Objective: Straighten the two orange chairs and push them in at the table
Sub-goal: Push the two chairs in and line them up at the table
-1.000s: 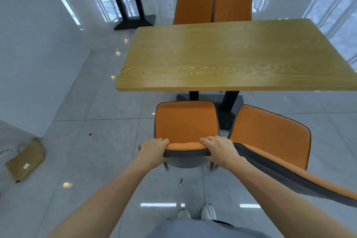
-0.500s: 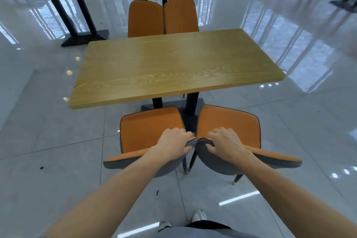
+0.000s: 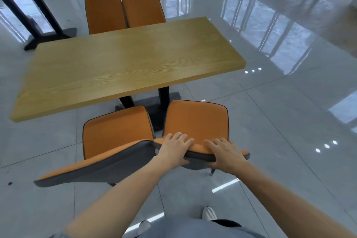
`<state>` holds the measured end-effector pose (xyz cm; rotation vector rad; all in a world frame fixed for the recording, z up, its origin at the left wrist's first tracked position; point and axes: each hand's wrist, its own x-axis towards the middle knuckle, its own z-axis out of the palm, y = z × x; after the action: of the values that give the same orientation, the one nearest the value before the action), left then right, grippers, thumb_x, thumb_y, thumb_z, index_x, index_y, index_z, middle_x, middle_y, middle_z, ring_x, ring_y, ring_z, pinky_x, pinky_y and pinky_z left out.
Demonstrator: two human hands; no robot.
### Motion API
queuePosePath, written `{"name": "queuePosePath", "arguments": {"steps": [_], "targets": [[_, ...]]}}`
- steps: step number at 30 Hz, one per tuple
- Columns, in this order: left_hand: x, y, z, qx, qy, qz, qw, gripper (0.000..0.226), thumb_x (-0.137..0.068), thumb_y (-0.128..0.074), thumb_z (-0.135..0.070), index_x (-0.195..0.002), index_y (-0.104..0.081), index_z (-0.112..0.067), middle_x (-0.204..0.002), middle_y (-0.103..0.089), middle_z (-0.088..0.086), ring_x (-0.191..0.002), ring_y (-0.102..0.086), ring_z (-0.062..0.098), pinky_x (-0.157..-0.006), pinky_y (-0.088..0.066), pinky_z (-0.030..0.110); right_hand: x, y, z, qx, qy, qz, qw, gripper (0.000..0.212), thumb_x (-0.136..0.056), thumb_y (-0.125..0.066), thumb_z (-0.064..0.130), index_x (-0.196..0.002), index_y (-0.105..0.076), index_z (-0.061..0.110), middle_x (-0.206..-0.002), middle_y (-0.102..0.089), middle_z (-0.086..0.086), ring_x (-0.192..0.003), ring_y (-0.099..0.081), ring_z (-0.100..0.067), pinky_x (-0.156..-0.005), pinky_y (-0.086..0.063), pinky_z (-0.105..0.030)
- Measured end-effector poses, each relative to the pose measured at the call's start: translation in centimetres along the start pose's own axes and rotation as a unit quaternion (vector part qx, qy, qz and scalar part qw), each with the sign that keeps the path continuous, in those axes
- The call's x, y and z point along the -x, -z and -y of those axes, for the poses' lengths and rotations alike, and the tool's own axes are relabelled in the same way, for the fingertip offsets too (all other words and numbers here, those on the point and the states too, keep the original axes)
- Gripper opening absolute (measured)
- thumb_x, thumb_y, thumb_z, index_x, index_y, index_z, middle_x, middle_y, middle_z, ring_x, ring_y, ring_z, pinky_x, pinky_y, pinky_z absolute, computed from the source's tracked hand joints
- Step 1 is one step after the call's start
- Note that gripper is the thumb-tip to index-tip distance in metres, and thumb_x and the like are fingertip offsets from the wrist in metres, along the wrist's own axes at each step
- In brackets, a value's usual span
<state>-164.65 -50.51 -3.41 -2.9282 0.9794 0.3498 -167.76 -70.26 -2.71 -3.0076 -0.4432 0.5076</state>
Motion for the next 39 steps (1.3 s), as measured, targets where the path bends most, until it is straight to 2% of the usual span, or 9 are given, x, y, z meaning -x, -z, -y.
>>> {"name": "queuePosePath", "arguments": {"steps": [6, 8, 16, 21, 25, 28, 32, 36, 39], "targets": [[-0.9, -0.4, -1.3, 0.018, 0.068, -0.001, 0.998, 0.043, -0.074, -0.069, -0.043, -0.109, -0.061, -0.019, -0.097, -0.069, 0.003, -0.089, -0.064, 0.027, -0.078, -0.049, 0.039, 0.8, -1.9, -4.7, -0.029, 0.052, -0.026, 0.998, 0.051, -0.083, -0.062, 0.038, -0.128, -0.044, 0.023, -0.116, -0.061, 0.000, -0.100, -0.058, -0.023, -0.082, -0.051, -0.037], [-0.8, -0.1, -1.6, 0.022, 0.088, 0.004, 0.996, 0.033, -0.072, -0.070, -0.035, -0.100, -0.065, -0.018, -0.084, -0.070, 0.004, -0.078, -0.065, 0.028, -0.073, -0.050, 0.038, 0.5, -2.0, -5.1, -0.032, 0.087, -0.034, 0.995, 0.047, -0.084, -0.060, 0.033, -0.127, -0.047, 0.020, -0.114, -0.064, 0.000, -0.097, -0.061, -0.023, -0.079, -0.052, -0.037], [-1.5, -0.7, -3.4, 0.035, 0.137, 0.001, 0.990, 0.012, -0.069, -0.066, -0.019, -0.080, -0.068, -0.018, -0.067, -0.069, 0.002, -0.061, -0.063, 0.027, -0.062, -0.049, 0.035, -0.6, -1.7, -8.0, -0.012, 0.166, -0.036, 0.985, 0.039, -0.081, -0.062, 0.031, -0.118, -0.056, 0.024, -0.104, -0.071, 0.004, -0.087, -0.066, -0.023, -0.070, -0.055, -0.040], [-2.5, 0.2, -5.5, 0.027, 0.178, -0.017, 0.984, 0.014, -0.080, -0.053, -0.015, -0.090, -0.063, -0.015, -0.080, -0.070, 0.006, -0.073, -0.063, 0.029, -0.065, -0.034, 0.033, -2.3, -0.5, -10.6, -0.015, 0.208, -0.059, 0.976, 0.032, -0.077, -0.072, 0.026, -0.108, -0.062, 0.021, -0.094, -0.073, 0.001, -0.078, -0.068, -0.023, -0.061, -0.057, -0.040], [-3.5, 1.0, -6.1, 0.033, 0.217, -0.021, 0.975, 0.012, -0.086, -0.052, -0.017, -0.095, -0.059, -0.014, -0.089, -0.068, 0.007, -0.082, -0.061, 0.030, -0.070, -0.035, 0.035, -4.1, 0.3, -11.7, -0.005, 0.234, -0.071, 0.970, 0.037, -0.073, -0.077, 0.020, -0.108, -0.063, 0.017, -0.097, -0.073, -0.001, -0.081, -0.069, -0.024, -0.059, -0.058, -0.042], [-4.0, 1.4, -6.2, 0.037, 0.231, -0.023, 0.972, 0.009, -0.078, -0.063, -0.016, -0.087, -0.061, -0.015, -0.077, -0.067, 0.005, -0.072, -0.061, 0.028, -0.067, -0.040, 0.034, -5.3, 0.7, -12.6, 0.012, 0.256, -0.096, 0.962, 0.041, -0.069, -0.080, 0.017, -0.106, -0.063, 0.016, -0.096, -0.073, -0.002, -0.078, -0.069, -0.024, -0.053, -0.058, -0.040], [-5.5, 0.9, -7.1, 0.044, 0.253, -0.005, 0.966, 0.027, -0.047, -0.083, -0.016, -0.062, -0.061, -0.020, -0.052, -0.062, -0.001, -0.048, -0.058, 0.023, -0.055, -0.044, 0.029, -5.7, 0.6, -14.2, 0.026, 0.281, -0.140, 0.949, 0.049, -0.055, -0.089, 0.017, -0.099, -0.067, 0.013, -0.089, -0.075, -0.003, -0.067, -0.070, -0.023, -0.045, -0.057, -0.035], [-6.2, 1.0, -7.8, 0.065, 0.252, -0.031, 0.965, 0.013, -0.075, -0.065, -0.008, -0.086, -0.064, -0.015, -0.079, -0.070, 0.006, -0.074, -0.064, 0.029, -0.073, -0.044, 0.037, -6.1, 0.4, -15.3, 0.029, 0.295, -0.151, 0.943, 0.052, -0.053, -0.091, 0.016, -0.099, -0.067, 0.010, -0.091, -0.075, -0.006, -0.070, -0.071, -0.027, -0.044, -0.057, -0.038], [-5.7, 1.3, -7.8, 0.063, 0.255, -0.030, 0.964, 0.016, -0.070, -0.068, -0.003, -0.078, -0.065, -0.017, -0.067, -0.069, 0.003, -0.063, -0.064, 0.026, -0.065, -0.045, 0.034, -6.2, 0.0, -15.3, 0.025, 0.298, -0.158, 0.941, 0.051, -0.053, -0.090, 0.015, -0.098, -0.068, 0.010, -0.091, -0.075, -0.007, -0.074, -0.071, -0.028, -0.047, -0.058, -0.039]]}}
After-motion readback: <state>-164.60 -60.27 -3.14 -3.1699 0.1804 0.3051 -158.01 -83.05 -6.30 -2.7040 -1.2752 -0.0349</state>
